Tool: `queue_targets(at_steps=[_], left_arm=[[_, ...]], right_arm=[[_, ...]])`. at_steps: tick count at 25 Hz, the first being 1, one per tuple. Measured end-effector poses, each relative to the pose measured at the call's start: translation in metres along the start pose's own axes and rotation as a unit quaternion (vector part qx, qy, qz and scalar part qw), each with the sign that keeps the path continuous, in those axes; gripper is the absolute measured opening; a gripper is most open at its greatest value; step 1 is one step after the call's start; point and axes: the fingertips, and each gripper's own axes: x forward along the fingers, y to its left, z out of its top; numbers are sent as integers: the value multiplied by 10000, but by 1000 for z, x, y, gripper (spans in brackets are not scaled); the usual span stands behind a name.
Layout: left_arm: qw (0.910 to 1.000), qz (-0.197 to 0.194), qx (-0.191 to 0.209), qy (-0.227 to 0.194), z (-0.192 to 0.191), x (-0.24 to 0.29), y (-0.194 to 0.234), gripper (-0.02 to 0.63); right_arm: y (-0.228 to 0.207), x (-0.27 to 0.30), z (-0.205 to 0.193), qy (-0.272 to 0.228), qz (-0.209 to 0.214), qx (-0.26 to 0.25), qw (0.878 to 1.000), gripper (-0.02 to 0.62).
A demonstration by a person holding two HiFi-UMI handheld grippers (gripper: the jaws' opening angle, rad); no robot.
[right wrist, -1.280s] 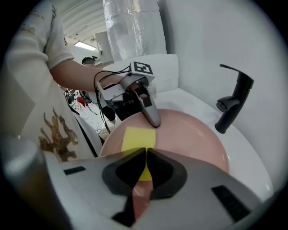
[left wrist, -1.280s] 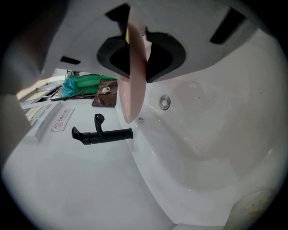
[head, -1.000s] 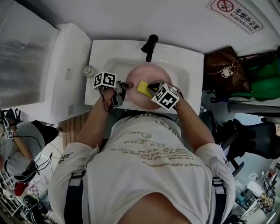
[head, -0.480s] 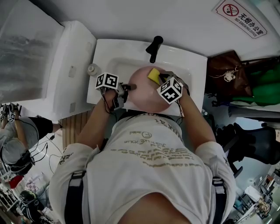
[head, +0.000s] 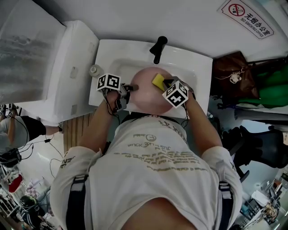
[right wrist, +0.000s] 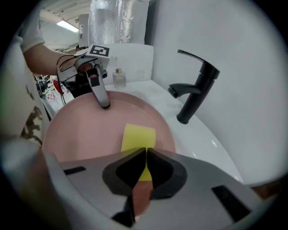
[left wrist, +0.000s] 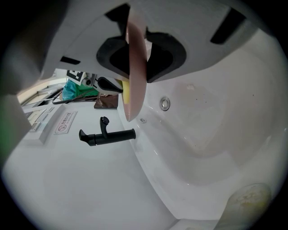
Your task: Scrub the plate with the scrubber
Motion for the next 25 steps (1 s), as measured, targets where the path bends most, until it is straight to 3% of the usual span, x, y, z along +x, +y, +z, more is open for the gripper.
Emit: queue_targets(at_steps=[4,8,25], left_arm=[[10000,30,-38,-85,4,-1,2,61],[9999,23,-72,-126,7,-2,1,61],[9992,40,-231,-325,16,4,4,61]], right_arm=[[15,-6,-4,-34,416,42,9991,34],[25,-12,-2,-28,554,21,9985,34],[105,-23,41,-308,1622,-23,9863,34]])
